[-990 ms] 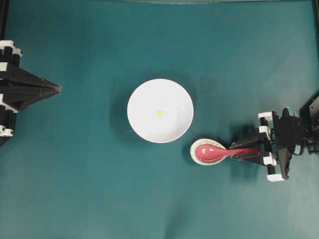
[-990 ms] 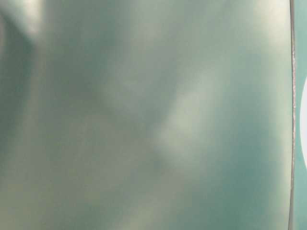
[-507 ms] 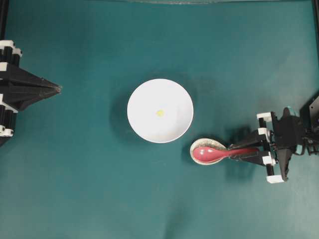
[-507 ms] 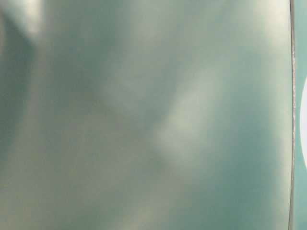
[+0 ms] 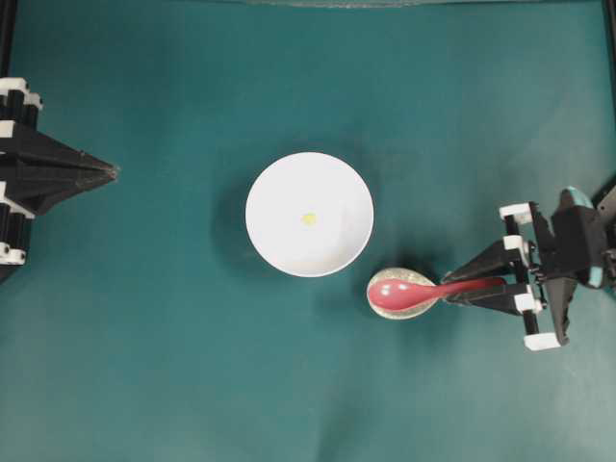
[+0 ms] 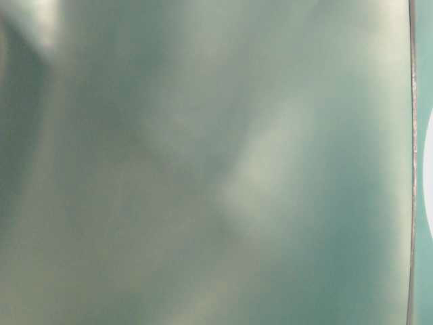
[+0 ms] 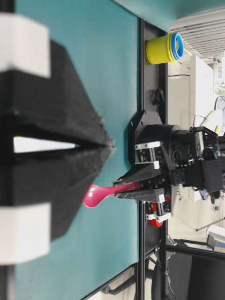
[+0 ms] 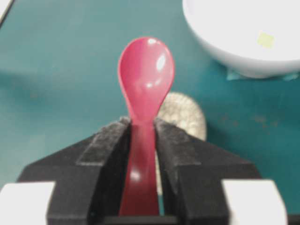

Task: Scoop the yellow hexagonal prism block from the bowl with a spoon using the right arm.
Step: 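Carry the spoon left and lower its bowl into the white bowl, then push the spoon along the bowl bottom under the yellow block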

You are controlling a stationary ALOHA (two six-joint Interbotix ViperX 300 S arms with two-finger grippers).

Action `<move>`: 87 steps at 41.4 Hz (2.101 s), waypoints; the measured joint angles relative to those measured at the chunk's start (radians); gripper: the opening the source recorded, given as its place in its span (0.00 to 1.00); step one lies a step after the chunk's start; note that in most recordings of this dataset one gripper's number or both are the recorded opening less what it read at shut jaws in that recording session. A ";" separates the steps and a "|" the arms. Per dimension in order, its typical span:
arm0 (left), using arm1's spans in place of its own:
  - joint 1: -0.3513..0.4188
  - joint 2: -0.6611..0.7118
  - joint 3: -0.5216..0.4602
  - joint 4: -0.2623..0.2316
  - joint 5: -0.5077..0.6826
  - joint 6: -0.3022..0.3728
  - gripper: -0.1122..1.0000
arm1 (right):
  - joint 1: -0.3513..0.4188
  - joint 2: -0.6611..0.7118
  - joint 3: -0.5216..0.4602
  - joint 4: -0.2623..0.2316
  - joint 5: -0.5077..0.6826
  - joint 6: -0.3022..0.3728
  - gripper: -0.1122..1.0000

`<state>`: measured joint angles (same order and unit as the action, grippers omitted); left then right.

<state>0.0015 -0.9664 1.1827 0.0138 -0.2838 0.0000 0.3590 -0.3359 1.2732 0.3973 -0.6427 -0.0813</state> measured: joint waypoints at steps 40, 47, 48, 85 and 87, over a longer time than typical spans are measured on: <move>0.000 0.003 0.000 -0.002 0.002 -0.008 0.10 | -0.451 0.153 -0.580 -0.048 0.954 -0.218 0.32; 0.000 0.005 0.000 0.000 0.002 -0.008 0.10 | -0.472 0.238 -0.676 -0.057 1.104 -0.210 0.32; 0.000 0.005 0.000 -0.002 0.002 -0.008 0.10 | -0.474 0.245 -0.686 -0.058 1.120 -0.209 0.32; 0.000 0.003 0.000 0.000 0.003 -0.008 0.10 | -0.497 0.325 -0.753 -0.077 1.243 -0.195 0.32; 0.000 0.005 0.000 0.000 0.003 -0.008 0.10 | -0.499 0.331 -0.753 -0.078 1.236 -0.196 0.32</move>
<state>0.0015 -0.9618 1.1827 0.0138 -0.2807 -0.0077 -0.1396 -0.0046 0.5200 0.3191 0.5937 -0.2777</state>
